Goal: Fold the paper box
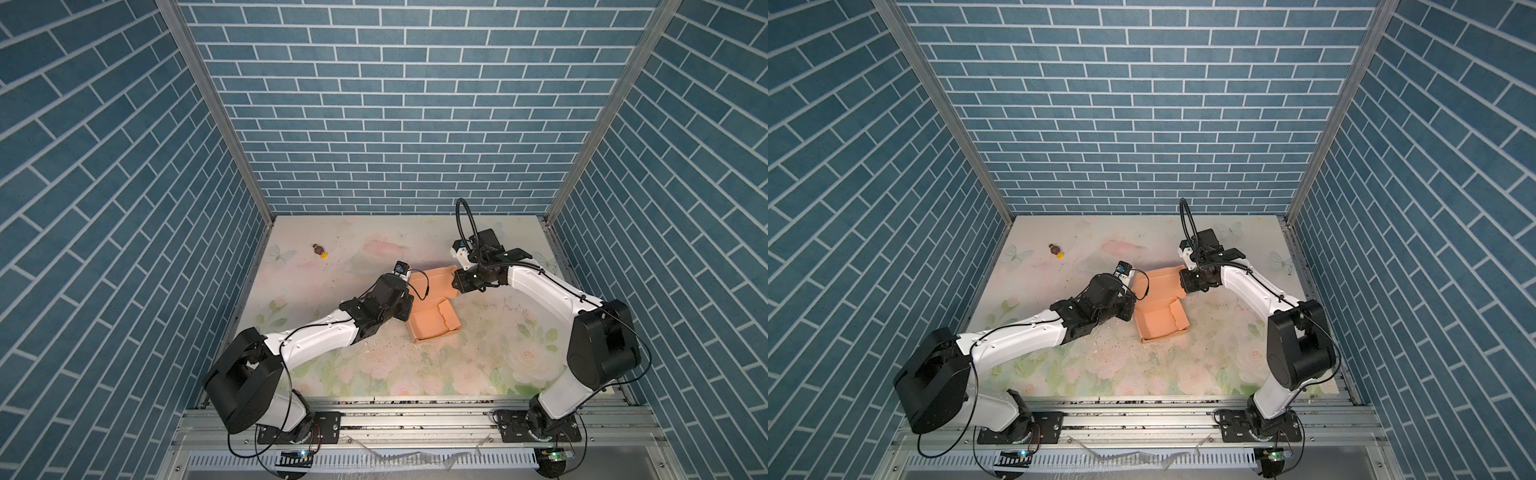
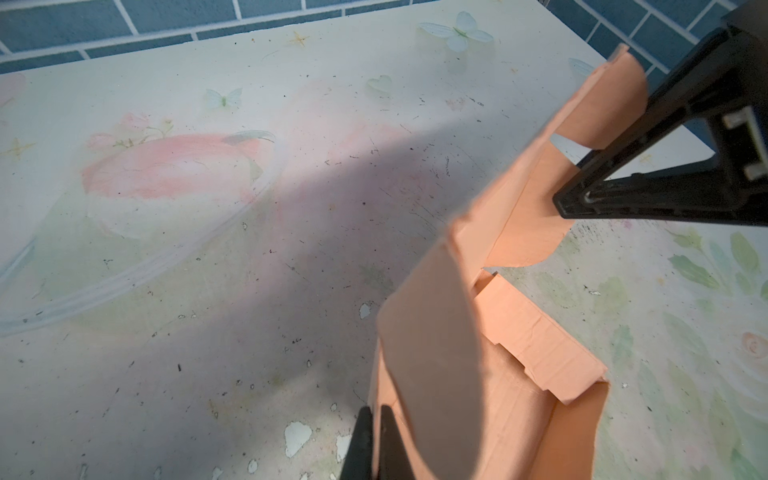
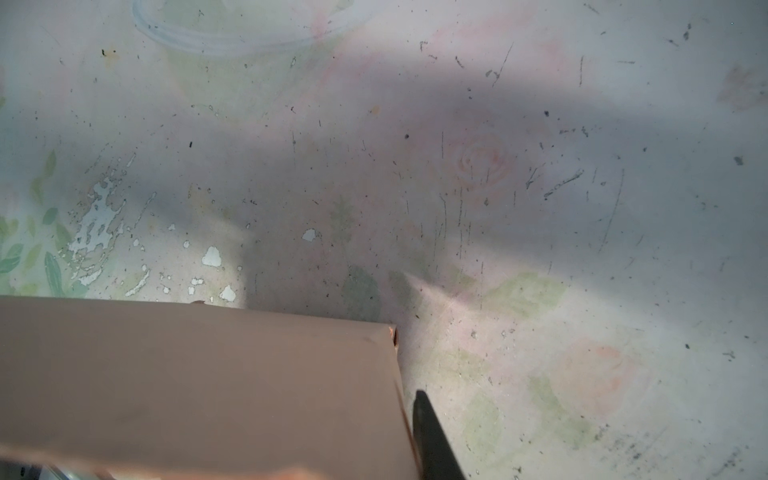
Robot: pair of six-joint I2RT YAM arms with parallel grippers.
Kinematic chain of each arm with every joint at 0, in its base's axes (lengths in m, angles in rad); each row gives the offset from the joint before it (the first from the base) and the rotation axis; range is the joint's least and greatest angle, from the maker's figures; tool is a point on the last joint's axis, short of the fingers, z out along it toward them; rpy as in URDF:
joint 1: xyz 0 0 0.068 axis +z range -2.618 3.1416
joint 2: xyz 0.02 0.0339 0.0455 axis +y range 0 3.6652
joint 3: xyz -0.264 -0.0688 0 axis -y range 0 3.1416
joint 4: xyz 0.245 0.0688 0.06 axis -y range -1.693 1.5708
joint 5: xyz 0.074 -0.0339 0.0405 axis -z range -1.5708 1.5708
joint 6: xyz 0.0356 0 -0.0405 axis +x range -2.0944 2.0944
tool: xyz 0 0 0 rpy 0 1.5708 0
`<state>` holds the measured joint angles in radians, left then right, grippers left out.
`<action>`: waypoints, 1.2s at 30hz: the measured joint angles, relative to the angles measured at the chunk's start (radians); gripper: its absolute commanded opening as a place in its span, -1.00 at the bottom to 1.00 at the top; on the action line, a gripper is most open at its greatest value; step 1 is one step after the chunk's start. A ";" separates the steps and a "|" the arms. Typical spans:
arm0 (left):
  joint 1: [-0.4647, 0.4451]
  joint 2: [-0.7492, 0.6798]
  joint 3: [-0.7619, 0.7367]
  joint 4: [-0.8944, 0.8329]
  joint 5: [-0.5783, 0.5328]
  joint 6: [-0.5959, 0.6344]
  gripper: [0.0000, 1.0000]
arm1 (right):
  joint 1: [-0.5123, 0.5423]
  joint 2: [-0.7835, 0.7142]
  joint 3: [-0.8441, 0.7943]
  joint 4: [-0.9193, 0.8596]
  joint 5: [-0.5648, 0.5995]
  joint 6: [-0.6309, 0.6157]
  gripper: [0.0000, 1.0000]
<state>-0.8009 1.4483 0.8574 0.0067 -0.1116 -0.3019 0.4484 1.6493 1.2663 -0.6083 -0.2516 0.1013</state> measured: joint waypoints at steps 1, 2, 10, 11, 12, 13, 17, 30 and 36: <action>0.000 0.000 0.000 0.000 0.000 0.000 -0.99 | 0.000 0.000 -0.003 0.002 0.000 -0.001 -0.71; 0.000 0.000 0.000 0.001 0.000 0.000 -0.99 | 0.000 0.000 -0.005 0.004 0.000 -0.001 -0.68; 0.000 0.000 0.000 0.006 0.001 0.000 -0.99 | 0.000 0.000 -0.005 0.014 0.012 -0.002 -0.63; 0.000 0.000 0.000 0.006 0.001 0.000 -0.99 | 0.000 0.000 -0.005 0.015 0.014 -0.002 -0.63; 0.000 0.000 0.000 0.006 0.001 0.000 -0.99 | 0.000 0.000 -0.005 0.018 0.016 -0.002 -0.63; 0.000 -0.001 0.000 0.006 0.001 0.000 -0.99 | 0.000 0.000 -0.005 0.020 0.019 -0.002 -0.65; 0.000 -0.001 0.000 0.006 0.002 0.001 -0.99 | 0.000 0.001 -0.005 0.027 0.020 -0.002 -0.66; -0.003 -0.003 0.000 0.010 0.009 0.004 -0.92 | 0.005 0.013 -0.005 0.055 0.009 -0.005 -0.88; -0.004 -0.010 0.000 0.003 0.004 0.002 -0.59 | 0.003 -0.001 -0.026 0.092 0.017 -0.003 -0.99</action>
<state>-0.8047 1.4387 0.8574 0.0101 -0.1074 -0.3000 0.4511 1.6482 1.2404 -0.5163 -0.2348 0.0982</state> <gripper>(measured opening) 0.157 0.050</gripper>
